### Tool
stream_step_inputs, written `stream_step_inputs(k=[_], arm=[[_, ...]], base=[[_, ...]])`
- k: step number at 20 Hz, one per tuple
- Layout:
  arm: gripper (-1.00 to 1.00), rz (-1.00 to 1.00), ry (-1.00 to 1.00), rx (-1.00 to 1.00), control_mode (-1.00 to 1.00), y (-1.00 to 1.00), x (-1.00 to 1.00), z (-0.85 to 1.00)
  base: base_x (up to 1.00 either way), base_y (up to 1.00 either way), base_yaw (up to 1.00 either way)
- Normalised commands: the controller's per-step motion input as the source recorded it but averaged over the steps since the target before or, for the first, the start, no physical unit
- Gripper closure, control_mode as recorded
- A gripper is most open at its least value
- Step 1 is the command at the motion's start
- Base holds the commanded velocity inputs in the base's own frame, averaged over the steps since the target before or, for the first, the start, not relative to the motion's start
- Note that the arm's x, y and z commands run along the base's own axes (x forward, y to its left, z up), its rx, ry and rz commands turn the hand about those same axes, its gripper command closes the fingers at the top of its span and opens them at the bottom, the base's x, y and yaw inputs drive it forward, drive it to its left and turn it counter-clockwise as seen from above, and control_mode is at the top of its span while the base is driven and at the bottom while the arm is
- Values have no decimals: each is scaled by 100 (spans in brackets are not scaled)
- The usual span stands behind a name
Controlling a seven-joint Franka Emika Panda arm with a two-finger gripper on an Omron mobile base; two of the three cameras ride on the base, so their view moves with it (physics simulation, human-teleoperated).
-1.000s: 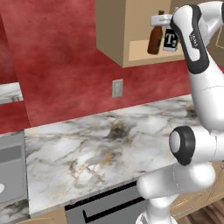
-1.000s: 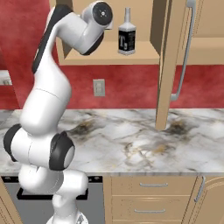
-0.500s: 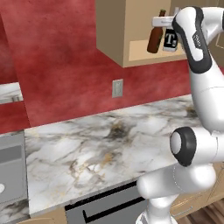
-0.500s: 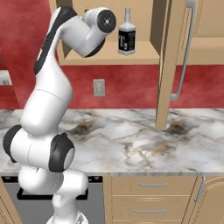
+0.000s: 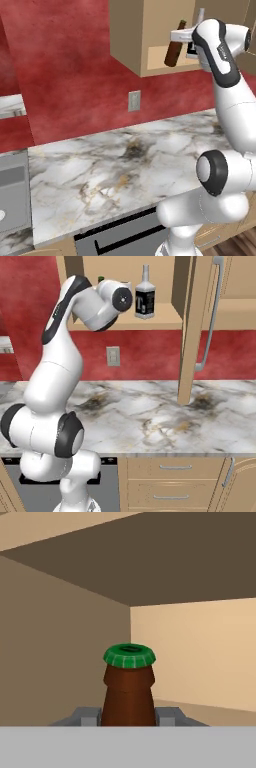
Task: Sort all alcoholic drinks to one cabinet, and non-alcoholic drinks to the other.
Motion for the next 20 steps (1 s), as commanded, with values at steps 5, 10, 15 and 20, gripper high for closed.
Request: stream_step_inputs(k=[5,10,15,20], arm=[[100,0,0,4,-100,6,51,0],[100,0,0,2,-100,2,49,0],[100,0,0,1,-100,0,35,-10],[100,0,0,0,-100,0,26,-24]], base=[[0,0,0],[0,0,0],[0,0,0],[0,0,0]])
